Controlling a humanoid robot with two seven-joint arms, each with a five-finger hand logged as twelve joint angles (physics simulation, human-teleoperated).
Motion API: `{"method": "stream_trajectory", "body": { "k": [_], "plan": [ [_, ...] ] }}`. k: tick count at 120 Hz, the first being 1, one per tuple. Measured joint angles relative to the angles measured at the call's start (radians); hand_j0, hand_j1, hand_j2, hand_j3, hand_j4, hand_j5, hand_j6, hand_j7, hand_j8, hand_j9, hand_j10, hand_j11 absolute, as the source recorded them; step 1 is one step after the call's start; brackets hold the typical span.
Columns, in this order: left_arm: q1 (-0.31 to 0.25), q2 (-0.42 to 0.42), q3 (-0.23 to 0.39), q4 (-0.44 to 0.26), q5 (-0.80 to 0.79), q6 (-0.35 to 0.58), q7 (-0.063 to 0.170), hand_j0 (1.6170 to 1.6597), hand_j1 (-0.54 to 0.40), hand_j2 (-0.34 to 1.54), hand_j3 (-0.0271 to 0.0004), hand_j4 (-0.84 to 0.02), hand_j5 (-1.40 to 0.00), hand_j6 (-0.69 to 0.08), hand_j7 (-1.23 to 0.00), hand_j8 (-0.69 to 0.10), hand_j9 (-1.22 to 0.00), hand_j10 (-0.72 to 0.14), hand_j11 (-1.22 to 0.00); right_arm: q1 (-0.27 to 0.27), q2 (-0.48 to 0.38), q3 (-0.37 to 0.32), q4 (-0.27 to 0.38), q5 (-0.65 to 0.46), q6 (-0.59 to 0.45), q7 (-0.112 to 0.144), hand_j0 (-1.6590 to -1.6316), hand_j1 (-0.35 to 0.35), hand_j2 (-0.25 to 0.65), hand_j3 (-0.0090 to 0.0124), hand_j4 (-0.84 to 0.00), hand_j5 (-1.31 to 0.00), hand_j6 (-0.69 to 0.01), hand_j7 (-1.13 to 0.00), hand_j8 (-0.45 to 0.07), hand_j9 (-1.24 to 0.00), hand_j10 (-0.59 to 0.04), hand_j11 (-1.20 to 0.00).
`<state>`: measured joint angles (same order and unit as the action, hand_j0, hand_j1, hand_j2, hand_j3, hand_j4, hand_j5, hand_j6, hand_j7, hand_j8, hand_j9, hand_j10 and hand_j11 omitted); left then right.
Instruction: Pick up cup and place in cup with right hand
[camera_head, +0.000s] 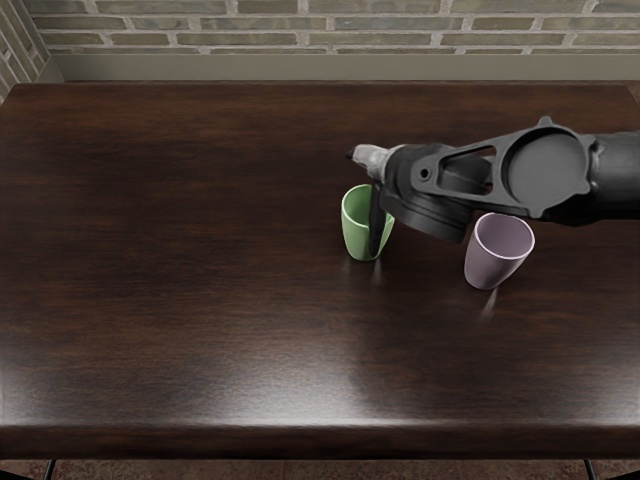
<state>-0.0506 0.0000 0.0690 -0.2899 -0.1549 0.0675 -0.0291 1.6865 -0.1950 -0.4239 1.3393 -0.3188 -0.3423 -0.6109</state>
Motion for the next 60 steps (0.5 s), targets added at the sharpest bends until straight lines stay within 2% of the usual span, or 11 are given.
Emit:
{"method": "stream_trajectory", "body": {
  "k": [15, 30, 42, 53, 54, 55, 56, 60],
  "plan": [
    [0.0, 0.0, 0.0, 0.0, 0.0, 0.0, 0.0, 1.6581, 0.344, 0.0, 0.0, -0.004, 0.0, -0.004, 0.0, -0.004, 0.0, -0.004, 0.0, -0.005, 0.015, -0.014, -0.001, 0.0, -0.001, 0.0, -1.6581, -0.279, -0.011, 0.0, -0.06, -0.08, -0.06, -0.08, -0.06, -0.08, -0.059, -0.08],
    [0.0, 0.0, 0.0, 0.0, 0.0, 0.0, 0.0, 1.6581, 0.344, 0.0, 0.0, -0.004, 0.0, -0.004, 0.0, -0.004, 0.0, -0.004, 0.0, -0.009, 0.021, -0.018, -0.001, 0.0, -0.001, 0.0, -1.6581, -0.169, -0.029, 0.0, -0.152, -0.2, -0.153, -0.2, -0.152, -0.2, -0.152, -0.2],
    [0.0, 0.0, 0.0, 0.0, 0.0, 0.0, 0.0, 1.6581, 0.344, 0.0, 0.0, -0.004, 0.0, -0.004, 0.0, -0.004, 0.0, -0.004, 0.0, -0.011, 0.034, -0.022, -0.002, 0.002, -0.001, 0.0, -1.6581, -0.107, -0.04, 0.0, -0.204, -0.26, -0.204, -0.26, -0.206, -0.26, -0.203, -0.26],
    [0.0, 0.0, 0.0, 0.0, 0.0, 0.0, 0.0, 1.6581, 0.344, 0.0, -0.0001, -0.004, -0.01, -0.004, -0.01, -0.004, -0.01, -0.004, -0.01, -0.01, 0.041, -0.025, -0.003, 0.002, -0.001, 0.0, -1.658, -0.067, -0.047, 0.0, -0.245, -0.3, -0.239, -0.31, -0.202, -0.3, -0.24, -0.31],
    [0.0, 0.0, 0.0, 0.0, 0.0, 0.0, 0.0, 1.6581, 0.344, 0.0, -0.0001, -0.004, -0.01, -0.004, -0.01, -0.004, -0.01, -0.004, -0.01, -0.01, 0.041, -0.025, -0.003, 0.001, -0.001, 0.0, -1.658, -0.061, -0.048, -0.0003, -0.249, -0.31, -0.243, -0.31, -0.183, -0.31, -0.244, -0.31],
    [0.0, 0.0, 0.0, 0.0, 0.0, 0.0, 0.0, 1.6581, 0.344, 0.0, -0.0001, -0.004, -0.01, -0.004, -0.01, -0.004, -0.01, -0.004, -0.01, -0.01, 0.041, -0.026, -0.003, 0.001, 0.0, 0.0, -1.6581, -0.055, -0.05, 0.0004, -0.253, -0.31, -0.246, -0.32, -0.172, -0.32, -0.247, -0.32],
    [0.0, 0.0, 0.0, 0.0, 0.0, 0.0, 0.0, 1.6581, 0.344, 0.0, -0.0001, -0.004, -0.01, -0.004, -0.01, -0.004, -0.01, -0.004, -0.01, -0.01, 0.041, -0.026, -0.003, 0.002, 0.0, 0.0, -1.6581, -0.05, -0.051, 0.0004, -0.256, -0.32, -0.25, -0.33, -0.18, -0.32, -0.251, -0.33],
    [0.0, 0.0, 0.0, 0.0, 0.0, 0.0, 0.0, 1.6581, 0.344, 0.0, -0.0001, -0.004, -0.01, -0.004, -0.01, -0.004, -0.01, -0.004, -0.01, -0.01, 0.042, -0.031, -0.004, 0.0, 0.0, 0.0, -1.658, -0.03, -0.052, -0.0007, -0.276, -0.34, -0.267, -0.35, -0.173, -0.34, -0.271, -0.35]
  ]
}}
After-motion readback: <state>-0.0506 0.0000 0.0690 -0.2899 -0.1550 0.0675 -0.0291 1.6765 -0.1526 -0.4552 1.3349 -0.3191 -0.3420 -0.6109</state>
